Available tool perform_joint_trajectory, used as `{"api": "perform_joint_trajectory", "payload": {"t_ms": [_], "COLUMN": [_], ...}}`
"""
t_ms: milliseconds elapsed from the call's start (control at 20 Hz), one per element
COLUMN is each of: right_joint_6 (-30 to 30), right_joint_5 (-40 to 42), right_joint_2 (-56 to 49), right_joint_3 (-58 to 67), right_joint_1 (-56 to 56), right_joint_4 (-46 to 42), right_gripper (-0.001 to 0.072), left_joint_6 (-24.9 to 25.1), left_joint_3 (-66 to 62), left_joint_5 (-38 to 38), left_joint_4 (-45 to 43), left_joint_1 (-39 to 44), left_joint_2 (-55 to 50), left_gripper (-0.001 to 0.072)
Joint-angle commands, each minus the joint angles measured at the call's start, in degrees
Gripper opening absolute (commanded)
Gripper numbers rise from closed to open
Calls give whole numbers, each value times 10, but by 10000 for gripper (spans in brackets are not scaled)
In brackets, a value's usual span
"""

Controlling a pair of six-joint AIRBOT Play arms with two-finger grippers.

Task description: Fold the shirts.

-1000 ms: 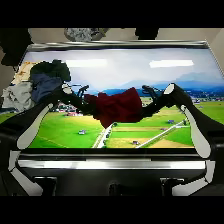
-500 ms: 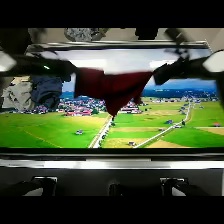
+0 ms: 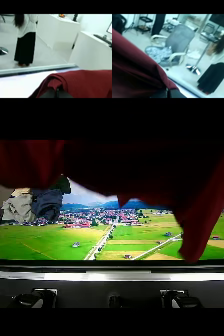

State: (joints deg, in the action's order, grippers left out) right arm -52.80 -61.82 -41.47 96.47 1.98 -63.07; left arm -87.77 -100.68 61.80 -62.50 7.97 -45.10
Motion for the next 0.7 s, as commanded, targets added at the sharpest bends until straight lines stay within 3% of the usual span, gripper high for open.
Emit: {"api": "perform_joint_trajectory", "payload": {"t_ms": [0,150,250,450,650], "right_joint_6": [-19,-18,1,27,62], "right_joint_5": [-187,-368,-386,-200,-18], "right_joint_2": [3,-52,-78,-153,-309], "right_joint_3": [0,-58,-152,-309,-313], "right_joint_1": [0,0,1,1,1], "right_joint_4": [-7,-12,-13,0,65], "right_gripper": [40,40,40,40,41], "left_joint_6": [-14,-14,-13,-1,35], "left_joint_3": [20,145,272,487,489], "left_joint_5": [126,190,193,99,1], "left_joint_4": [-13,-31,-31,3,15], "left_joint_1": [-1,-1,-1,-1,-6], "left_joint_2": [16,17,19,-16,-163], "left_gripper": [27,27,27,27,27]}}
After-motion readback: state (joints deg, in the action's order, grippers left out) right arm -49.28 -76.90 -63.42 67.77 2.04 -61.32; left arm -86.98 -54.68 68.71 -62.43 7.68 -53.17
